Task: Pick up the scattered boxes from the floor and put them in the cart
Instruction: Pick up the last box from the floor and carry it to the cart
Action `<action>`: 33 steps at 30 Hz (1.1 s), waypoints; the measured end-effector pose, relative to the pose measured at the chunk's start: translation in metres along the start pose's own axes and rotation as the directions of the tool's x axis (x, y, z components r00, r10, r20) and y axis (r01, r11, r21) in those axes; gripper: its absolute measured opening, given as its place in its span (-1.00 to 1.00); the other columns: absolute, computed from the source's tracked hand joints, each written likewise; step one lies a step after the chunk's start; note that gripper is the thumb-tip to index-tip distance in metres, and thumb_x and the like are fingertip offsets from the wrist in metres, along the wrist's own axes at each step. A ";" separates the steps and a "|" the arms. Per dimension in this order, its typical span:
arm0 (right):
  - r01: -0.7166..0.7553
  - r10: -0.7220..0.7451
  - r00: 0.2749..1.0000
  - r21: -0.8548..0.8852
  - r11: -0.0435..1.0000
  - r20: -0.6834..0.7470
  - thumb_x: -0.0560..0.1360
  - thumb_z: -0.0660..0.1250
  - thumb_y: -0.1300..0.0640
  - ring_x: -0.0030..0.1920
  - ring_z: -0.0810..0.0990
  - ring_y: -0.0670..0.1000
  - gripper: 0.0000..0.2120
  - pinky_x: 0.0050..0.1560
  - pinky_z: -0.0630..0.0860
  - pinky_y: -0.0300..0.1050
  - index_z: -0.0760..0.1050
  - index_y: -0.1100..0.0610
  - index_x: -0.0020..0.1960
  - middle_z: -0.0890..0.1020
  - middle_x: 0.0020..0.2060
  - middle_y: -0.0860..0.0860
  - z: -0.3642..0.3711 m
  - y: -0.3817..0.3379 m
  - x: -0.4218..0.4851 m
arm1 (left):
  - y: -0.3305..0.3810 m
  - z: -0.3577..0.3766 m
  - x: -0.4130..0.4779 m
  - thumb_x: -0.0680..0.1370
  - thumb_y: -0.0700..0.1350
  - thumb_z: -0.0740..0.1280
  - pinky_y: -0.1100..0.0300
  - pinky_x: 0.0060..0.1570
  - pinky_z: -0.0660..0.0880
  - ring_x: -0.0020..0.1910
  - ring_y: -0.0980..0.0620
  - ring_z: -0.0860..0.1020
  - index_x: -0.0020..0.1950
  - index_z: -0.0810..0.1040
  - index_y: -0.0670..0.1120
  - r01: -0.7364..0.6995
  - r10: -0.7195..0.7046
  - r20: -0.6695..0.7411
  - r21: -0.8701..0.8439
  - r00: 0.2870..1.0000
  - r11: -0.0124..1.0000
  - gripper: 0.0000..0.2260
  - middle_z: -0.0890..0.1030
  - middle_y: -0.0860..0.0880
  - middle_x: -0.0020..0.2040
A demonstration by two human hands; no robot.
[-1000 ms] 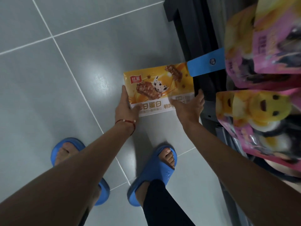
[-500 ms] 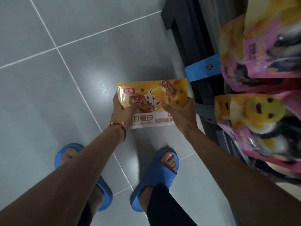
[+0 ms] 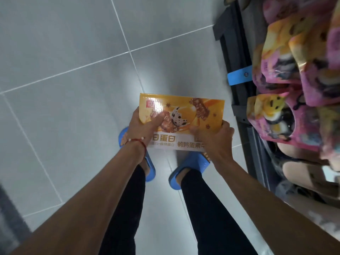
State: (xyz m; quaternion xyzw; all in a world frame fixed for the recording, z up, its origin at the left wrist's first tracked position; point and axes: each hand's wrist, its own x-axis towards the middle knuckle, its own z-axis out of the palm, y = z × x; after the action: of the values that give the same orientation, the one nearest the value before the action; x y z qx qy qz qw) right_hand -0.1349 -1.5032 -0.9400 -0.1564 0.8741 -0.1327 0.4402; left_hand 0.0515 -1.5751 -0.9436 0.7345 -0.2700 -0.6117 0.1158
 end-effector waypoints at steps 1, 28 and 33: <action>0.017 -0.017 1.000 -0.004 1.000 0.000 0.14 0.62 -0.31 0.25 0.50 0.14 -0.05 0.16 0.62 0.20 0.31 0.04 0.35 0.36 0.16 -0.01 -0.006 -0.007 -0.018 | 0.005 -0.013 -0.016 0.43 0.12 0.53 0.14 -0.08 0.60 -0.09 0.04 0.70 0.23 0.55 0.04 0.008 -0.008 -0.015 0.018 1.000 1.000 -0.58 0.72 0.04 0.00; 0.386 -0.338 0.788 0.014 0.922 0.515 0.36 0.64 -0.06 -0.03 0.73 -0.07 -0.28 -0.02 0.70 -0.01 0.34 -0.06 0.38 0.67 0.10 -0.11 -0.132 -0.144 -0.349 | 0.035 -0.179 -0.410 0.40 0.17 0.55 -0.02 0.02 0.65 -0.07 0.04 0.72 0.12 0.62 0.06 -0.125 -0.137 -0.482 -0.474 0.865 0.872 -0.63 0.74 0.07 -0.05; 0.496 -0.401 0.688 0.011 0.868 0.605 0.37 0.65 0.00 -0.09 0.75 -0.14 -0.35 -0.05 0.71 -0.06 0.39 -0.03 0.33 0.70 0.03 -0.13 -0.160 -0.143 -0.374 | 0.015 -0.160 -0.464 0.44 0.10 0.53 0.07 0.03 0.62 -0.01 0.02 0.72 0.19 0.61 0.05 -0.194 -0.168 -0.513 -0.578 0.842 0.793 -0.64 0.74 0.06 0.02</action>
State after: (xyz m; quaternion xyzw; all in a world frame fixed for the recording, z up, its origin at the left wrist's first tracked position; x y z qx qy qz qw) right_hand -0.0317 -1.4735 -0.5228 -0.4322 0.6358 -0.1137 0.6293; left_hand 0.1523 -1.3634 -0.5126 0.7968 -0.0197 -0.4325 0.4214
